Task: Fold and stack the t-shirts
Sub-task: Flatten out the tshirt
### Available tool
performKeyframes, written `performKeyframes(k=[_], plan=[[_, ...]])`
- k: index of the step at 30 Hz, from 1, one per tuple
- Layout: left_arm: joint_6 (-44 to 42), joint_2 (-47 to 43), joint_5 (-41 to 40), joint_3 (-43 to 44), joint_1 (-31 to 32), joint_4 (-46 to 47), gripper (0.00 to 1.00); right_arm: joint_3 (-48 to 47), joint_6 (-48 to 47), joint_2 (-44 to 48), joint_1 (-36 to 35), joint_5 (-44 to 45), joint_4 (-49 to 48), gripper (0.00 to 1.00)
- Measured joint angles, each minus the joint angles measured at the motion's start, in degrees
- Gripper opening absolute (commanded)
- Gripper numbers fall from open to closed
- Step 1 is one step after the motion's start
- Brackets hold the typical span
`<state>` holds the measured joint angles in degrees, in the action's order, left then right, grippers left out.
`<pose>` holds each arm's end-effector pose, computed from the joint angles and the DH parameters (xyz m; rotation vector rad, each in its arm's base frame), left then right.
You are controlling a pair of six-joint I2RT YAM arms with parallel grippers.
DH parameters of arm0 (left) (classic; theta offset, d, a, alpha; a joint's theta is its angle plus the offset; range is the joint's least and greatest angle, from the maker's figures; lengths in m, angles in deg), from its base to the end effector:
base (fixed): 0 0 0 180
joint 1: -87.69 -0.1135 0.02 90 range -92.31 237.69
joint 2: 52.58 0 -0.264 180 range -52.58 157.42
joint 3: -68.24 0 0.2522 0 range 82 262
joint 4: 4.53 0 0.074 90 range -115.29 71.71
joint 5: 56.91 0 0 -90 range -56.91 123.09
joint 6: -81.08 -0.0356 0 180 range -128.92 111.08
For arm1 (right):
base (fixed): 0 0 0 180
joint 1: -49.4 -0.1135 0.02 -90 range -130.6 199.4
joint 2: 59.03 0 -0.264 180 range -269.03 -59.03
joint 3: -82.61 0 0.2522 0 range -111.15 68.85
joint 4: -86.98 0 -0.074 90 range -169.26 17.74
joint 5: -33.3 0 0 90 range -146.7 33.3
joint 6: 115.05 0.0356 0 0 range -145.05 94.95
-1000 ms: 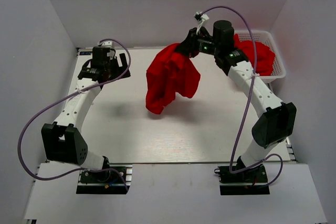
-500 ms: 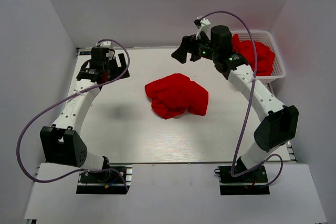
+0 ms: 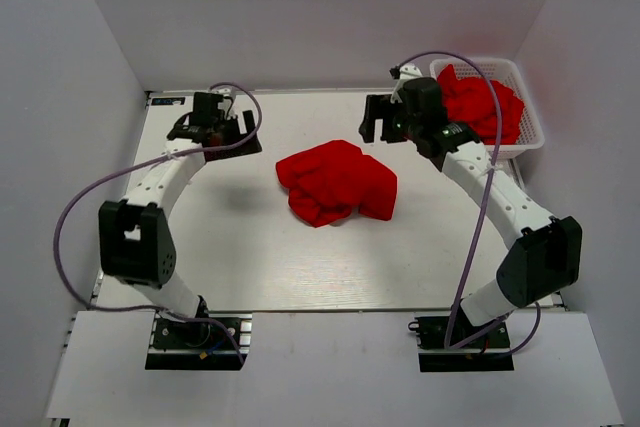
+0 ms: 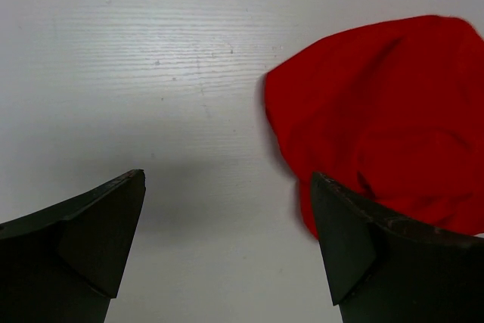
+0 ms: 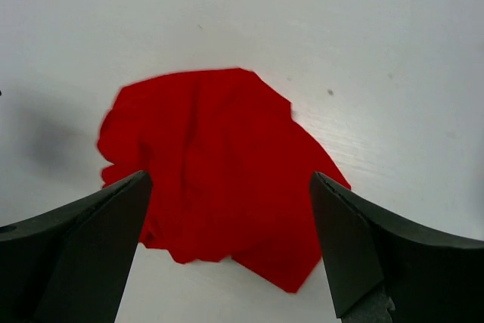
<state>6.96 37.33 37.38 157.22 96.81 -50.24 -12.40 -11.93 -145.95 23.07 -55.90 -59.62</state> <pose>0.3421 -0.0576 0.2938 -0.1059 2.4000 -0.2945 0.3180 0.1568 0.3658 -0.2255 2.0256 0.4222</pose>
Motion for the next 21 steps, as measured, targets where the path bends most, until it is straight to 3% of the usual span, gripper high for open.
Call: performKeyframes(k=[11,14,18,21], plan=[[0.63,19.85,4.46,4.66,2.29,5.22,1.0,12.02,4.33,-0.11,0.04,7.06,2.97,0.9],[0.31,24.52,3.39,9.16,4.55,5.38,0.92,15.17,6.03,-1.29,0.04,8.02,2.16,0.9],[-0.46,28.44,1.75,11.52,7.34,6.05,0.73,18.23,7.56,-3.74,0.04,9.18,0.92,0.9],[-1.01,29.11,0.87,10.38,9.03,6.38,0.68,19.15,8.5,-4.72,0.07,9.77,0.85,0.9]])
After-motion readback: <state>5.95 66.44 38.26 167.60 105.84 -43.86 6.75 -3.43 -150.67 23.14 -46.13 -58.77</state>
